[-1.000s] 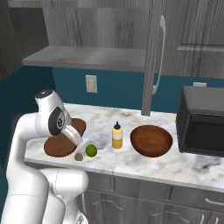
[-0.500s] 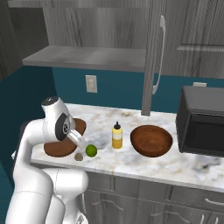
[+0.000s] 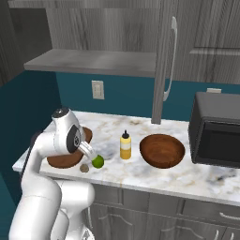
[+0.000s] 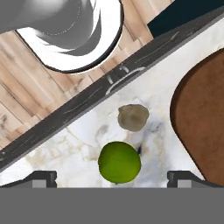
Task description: Open the cabinet. Place the bowl and condiment on the counter. Then place the lime and garlic on the cutting board.
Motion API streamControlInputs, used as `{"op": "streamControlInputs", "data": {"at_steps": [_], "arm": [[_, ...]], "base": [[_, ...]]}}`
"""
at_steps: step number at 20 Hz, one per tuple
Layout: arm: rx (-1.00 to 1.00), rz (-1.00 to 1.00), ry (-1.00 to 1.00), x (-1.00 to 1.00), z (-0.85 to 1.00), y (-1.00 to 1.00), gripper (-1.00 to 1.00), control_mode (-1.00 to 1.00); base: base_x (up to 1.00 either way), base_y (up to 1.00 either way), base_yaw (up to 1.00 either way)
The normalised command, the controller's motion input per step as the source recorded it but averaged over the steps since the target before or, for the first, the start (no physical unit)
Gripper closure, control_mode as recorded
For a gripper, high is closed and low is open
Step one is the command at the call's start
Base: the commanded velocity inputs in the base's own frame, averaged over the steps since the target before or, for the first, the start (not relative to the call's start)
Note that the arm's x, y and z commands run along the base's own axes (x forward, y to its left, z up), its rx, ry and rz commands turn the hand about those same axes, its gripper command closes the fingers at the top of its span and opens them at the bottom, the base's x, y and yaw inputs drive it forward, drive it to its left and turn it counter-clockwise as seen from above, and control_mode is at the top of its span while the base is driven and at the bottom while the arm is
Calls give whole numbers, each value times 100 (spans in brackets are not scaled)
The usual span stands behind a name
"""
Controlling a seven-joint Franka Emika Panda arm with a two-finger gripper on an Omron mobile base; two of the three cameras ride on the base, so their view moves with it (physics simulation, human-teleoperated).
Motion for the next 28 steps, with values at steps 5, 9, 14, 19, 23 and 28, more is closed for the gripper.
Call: {"op": "streamControlInputs", "data": {"at_steps": [5, 9, 14, 19, 23, 28], "arm": [[0, 0, 0, 28, -25, -10, -100, -100], [0, 0, 0, 22, -23, -10, -100, -100], [0, 0, 0, 12, -20, -3, -100, -100], [0, 0, 0, 3, -18, 0, -100, -100], [0, 0, 0, 0, -16, -4, -100, -100], [0, 0, 0, 0, -16, -5, -100, -100]], "base": [[0, 0, 0], [0, 0, 0], [0, 0, 0], [0, 0, 0], [0, 0, 0], [0, 0, 0]]}}
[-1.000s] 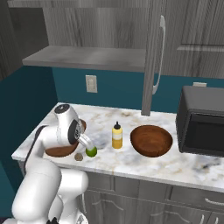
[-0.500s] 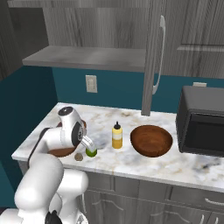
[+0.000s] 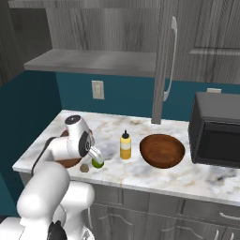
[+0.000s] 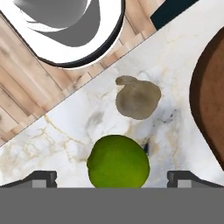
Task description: Open the cabinet. Place the bowl and condiment on the counter. Then place the lime and garlic on the cutting board.
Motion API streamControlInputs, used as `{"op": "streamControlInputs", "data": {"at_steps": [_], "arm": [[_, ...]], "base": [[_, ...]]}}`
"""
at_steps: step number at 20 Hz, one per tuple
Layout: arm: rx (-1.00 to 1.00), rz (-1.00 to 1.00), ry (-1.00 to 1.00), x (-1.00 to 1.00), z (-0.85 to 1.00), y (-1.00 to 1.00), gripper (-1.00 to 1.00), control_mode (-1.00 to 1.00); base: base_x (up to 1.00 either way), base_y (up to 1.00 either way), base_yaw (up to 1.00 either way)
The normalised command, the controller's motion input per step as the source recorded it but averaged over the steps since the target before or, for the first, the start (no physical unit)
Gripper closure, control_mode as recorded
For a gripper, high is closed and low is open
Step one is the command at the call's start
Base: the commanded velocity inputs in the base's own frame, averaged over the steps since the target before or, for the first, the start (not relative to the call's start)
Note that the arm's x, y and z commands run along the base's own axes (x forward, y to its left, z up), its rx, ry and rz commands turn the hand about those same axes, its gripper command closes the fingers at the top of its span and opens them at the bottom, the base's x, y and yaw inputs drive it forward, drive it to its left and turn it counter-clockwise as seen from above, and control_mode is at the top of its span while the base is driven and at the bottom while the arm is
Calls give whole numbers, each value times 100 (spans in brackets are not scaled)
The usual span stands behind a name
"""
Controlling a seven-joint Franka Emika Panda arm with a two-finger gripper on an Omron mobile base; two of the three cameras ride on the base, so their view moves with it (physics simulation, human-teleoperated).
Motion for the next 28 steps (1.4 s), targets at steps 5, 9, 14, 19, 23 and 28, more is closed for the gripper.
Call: {"op": "streamControlInputs", "data": {"at_steps": [5, 9, 14, 19, 23, 28], "arm": [[0, 0, 0, 0, -19, -1, -100, -100], [0, 0, 0, 0, -18, 0, -100, -100], [0, 0, 0, 0, -20, 0, -100, -100], [0, 0, 0, 0, -26, 0, -100, -100], [0, 0, 0, 0, -28, -1, -100, -100], [0, 0, 0, 0, -28, 0, -100, -100]], "base": [[0, 0, 0], [0, 0, 0], [0, 0, 0], [0, 0, 0], [0, 0, 0], [0, 0, 0]]}}
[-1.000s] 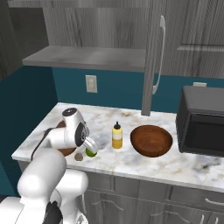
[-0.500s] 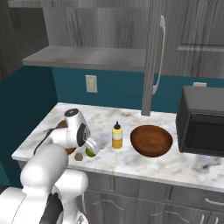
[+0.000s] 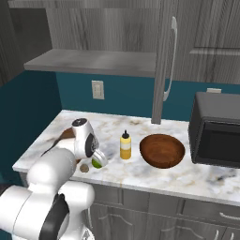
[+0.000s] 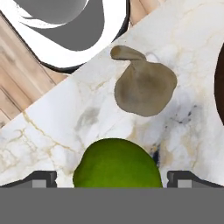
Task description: Open the cabinet. Place the bowl and condiment on the counter. Then place the lime and garlic on the cutting board.
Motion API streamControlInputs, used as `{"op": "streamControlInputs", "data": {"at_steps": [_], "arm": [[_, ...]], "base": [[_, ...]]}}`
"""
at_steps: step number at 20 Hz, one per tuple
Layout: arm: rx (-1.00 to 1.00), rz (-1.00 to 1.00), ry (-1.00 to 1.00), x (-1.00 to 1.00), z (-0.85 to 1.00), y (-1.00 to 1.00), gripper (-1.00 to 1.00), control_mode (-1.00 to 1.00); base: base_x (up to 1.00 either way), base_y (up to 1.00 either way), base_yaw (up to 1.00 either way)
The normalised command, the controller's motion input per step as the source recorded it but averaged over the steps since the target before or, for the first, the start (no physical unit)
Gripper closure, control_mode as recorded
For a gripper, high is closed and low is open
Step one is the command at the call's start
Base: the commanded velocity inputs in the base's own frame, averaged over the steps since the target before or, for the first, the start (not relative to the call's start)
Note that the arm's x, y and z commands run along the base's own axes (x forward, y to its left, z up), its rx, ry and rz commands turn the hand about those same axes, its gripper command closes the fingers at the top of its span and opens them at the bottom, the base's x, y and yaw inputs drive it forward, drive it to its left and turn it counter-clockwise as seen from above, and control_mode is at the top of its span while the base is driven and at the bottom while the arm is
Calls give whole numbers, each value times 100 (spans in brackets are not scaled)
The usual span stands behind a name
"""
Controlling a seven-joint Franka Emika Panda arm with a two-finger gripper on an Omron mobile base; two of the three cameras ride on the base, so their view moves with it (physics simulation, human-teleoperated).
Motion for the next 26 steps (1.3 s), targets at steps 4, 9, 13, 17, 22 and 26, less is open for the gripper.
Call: {"op": "streamControlInputs", "data": {"at_steps": [4, 9, 13, 17, 22, 26], "arm": [[0, 0, 0, 4, -30, -1, -100, -100], [2, 0, 0, 10, -19, 0, -100, -100], [0, 0, 0, 9, -24, 0, 100, -100], [0, 0, 0, 3, -11, 0, 100, -100], [0, 0, 0, 0, -4, 0, 100, -100], [0, 0, -4, 0, 8, 1, 100, -100]], "base": [[0, 0, 0], [0, 0, 0], [0, 0, 0], [0, 0, 0], [0, 0, 0], [0, 0, 0]]}}
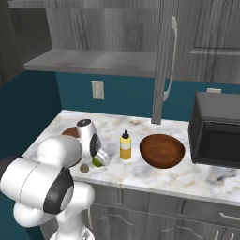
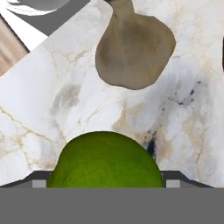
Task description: Open the cabinet. Place the bowl and condiment on the counter. Then place the lime and garlic on the cutting board.
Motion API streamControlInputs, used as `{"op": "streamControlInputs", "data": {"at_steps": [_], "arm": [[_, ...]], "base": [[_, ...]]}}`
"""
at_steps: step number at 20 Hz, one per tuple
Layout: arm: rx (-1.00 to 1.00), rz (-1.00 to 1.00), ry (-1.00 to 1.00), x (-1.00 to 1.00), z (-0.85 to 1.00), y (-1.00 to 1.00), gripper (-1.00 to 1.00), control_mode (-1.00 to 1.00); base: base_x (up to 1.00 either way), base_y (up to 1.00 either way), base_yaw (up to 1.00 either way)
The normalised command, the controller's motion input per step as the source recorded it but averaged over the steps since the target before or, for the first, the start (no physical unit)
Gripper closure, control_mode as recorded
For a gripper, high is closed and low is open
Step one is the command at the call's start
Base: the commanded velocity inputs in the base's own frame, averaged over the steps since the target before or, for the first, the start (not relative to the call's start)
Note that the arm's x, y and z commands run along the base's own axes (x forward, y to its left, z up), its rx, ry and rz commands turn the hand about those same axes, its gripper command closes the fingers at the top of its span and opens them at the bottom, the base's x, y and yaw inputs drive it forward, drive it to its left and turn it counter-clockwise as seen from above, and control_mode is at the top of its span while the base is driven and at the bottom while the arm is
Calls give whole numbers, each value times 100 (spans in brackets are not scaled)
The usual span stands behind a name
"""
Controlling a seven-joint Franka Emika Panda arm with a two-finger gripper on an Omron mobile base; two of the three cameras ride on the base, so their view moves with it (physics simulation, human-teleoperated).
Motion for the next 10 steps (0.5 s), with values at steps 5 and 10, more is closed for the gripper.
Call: {"op": "streamControlInputs", "data": {"at_steps": [5, 10], "arm": [[0, 0, -6, -3, 31, 6, 100, -100], [0, 0, -1, -1, 33, 25, 100, -100]], "base": [[0, 0, 0], [0, 0, 0]]}}
